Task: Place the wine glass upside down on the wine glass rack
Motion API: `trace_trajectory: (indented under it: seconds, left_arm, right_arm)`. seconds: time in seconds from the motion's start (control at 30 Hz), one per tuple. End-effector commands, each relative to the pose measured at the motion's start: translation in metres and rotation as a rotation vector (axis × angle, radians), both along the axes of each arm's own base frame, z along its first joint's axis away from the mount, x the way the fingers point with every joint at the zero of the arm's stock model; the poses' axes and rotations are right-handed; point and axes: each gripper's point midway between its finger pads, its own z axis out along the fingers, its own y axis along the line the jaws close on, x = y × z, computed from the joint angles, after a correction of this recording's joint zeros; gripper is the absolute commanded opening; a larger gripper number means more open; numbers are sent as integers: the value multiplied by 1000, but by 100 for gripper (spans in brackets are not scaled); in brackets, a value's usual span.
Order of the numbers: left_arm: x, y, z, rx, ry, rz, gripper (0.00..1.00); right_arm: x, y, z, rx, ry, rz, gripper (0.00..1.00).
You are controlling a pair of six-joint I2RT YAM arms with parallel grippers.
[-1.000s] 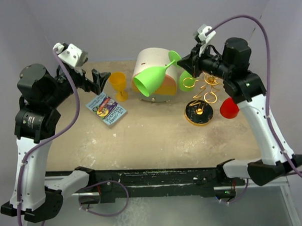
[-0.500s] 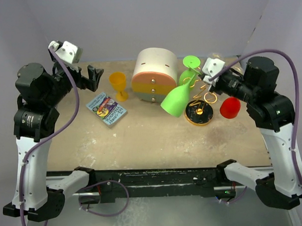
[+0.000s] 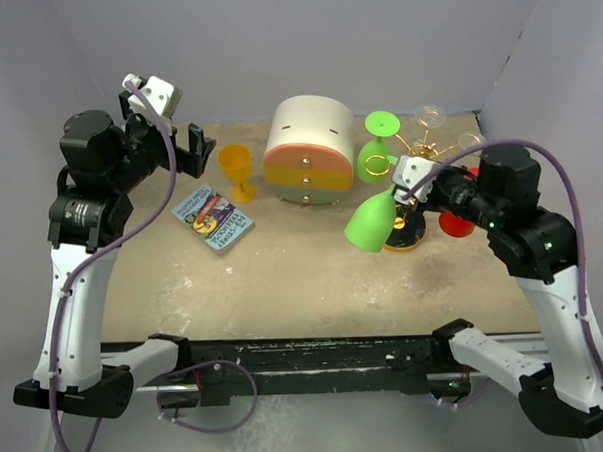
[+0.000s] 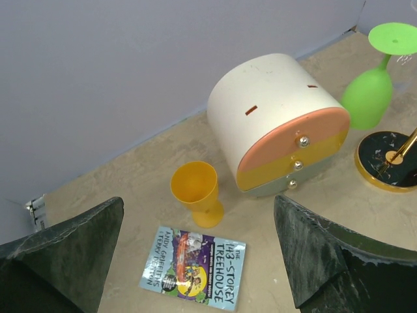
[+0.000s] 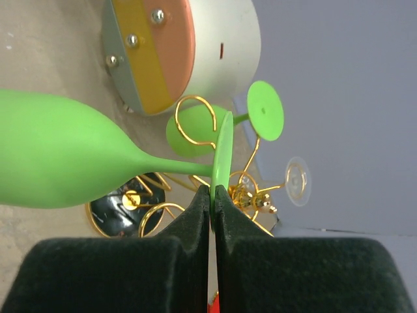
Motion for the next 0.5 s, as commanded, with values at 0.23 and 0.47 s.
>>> trace_trajectory:
  seconds: [0.23,0.47]
  left_arm:
    - [7,3,7,-19,-39,0,99]
    - [9,2,7,-26,-33,-9,99]
  right_arm:
    - [36,-21,-21,-125,-92,-184,0]
    - [35,-30,-15,-147,-123,-223,0]
